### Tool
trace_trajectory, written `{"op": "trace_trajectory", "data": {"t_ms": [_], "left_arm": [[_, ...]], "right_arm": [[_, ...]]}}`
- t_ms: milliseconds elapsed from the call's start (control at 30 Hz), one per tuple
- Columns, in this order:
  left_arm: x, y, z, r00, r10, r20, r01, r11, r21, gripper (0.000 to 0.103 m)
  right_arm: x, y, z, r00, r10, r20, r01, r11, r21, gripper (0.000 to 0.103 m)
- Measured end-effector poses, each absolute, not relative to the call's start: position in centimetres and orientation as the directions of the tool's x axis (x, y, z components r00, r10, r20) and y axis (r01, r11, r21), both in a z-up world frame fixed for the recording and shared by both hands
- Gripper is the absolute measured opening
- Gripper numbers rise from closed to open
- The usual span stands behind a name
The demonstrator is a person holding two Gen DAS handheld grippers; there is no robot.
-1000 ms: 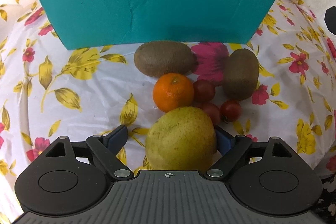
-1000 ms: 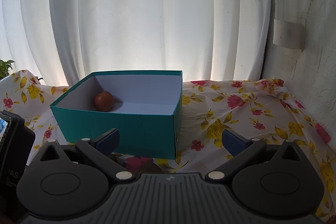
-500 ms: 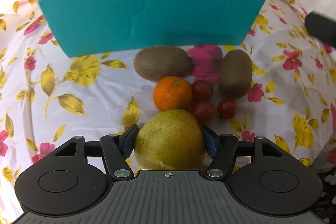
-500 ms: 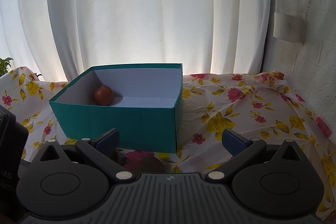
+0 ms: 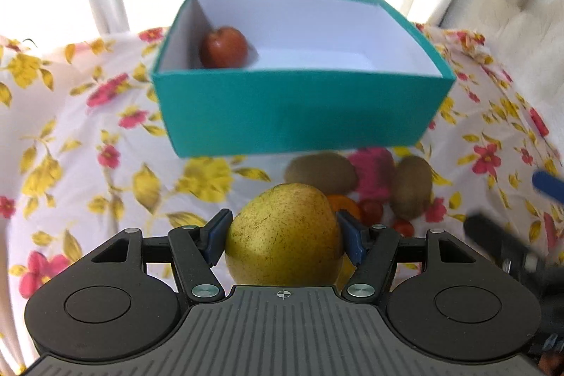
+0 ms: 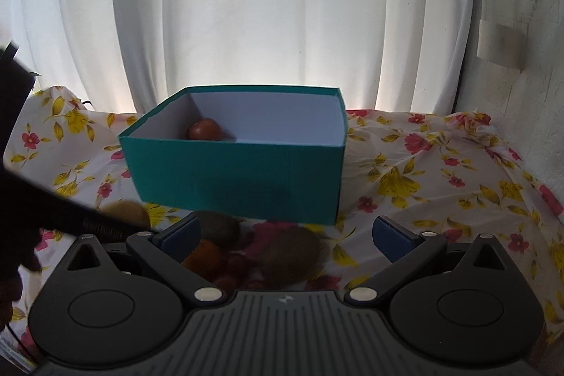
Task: Organize fruits
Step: 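Grasp another yellow pear with the left tool while the right tool grasps a green apple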
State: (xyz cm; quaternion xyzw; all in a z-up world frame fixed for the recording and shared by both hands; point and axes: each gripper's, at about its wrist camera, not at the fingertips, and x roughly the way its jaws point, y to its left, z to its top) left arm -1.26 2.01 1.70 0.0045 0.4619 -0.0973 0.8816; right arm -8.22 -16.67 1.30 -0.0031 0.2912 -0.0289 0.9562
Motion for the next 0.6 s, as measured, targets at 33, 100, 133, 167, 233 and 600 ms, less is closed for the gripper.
{"op": "trace_trajectory", "data": {"t_ms": [33,100,133,167,233,600], "left_arm": [[-1.2,2.5,1.9,0.561,-0.166,-0.811,0.175,0.981,-0.080,0.069],[-1.2,3.3,2.3,0.572,-0.162,-0.804,0.173,0.982,-0.074,0.069],[-1.1,3.7,2.5,0.575,-0.158,-0.803,0.172,0.983,-0.071,0.069],[-1.0,4.1,2.6,0.577,-0.157,-0.802,0.171,0.983,-0.070,0.069],[-0.8,4.7,2.7,0.574,-0.155,-0.804,0.172,0.983,-0.067,0.069],[0.5,5.3,2.8,0.565,-0.180,-0.805,0.202,0.976,-0.077,0.069]], "right_arm": [[-8.6,-16.2,1.2,0.829,-0.056,-0.556,0.054,0.998,-0.021,0.103],[-9.4,-15.2,0.9,0.827,-0.048,-0.560,0.049,0.999,-0.015,0.103],[-9.8,-14.7,0.7,0.825,-0.046,-0.563,0.047,0.999,-0.014,0.103],[-10.1,-14.2,0.5,0.824,-0.043,-0.566,0.042,0.999,-0.014,0.103],[-10.8,-13.2,0.0,0.818,-0.033,-0.574,0.031,0.999,-0.013,0.103],[-11.0,-10.5,-5.1,0.705,0.008,-0.709,0.006,1.000,0.018,0.090]]}}
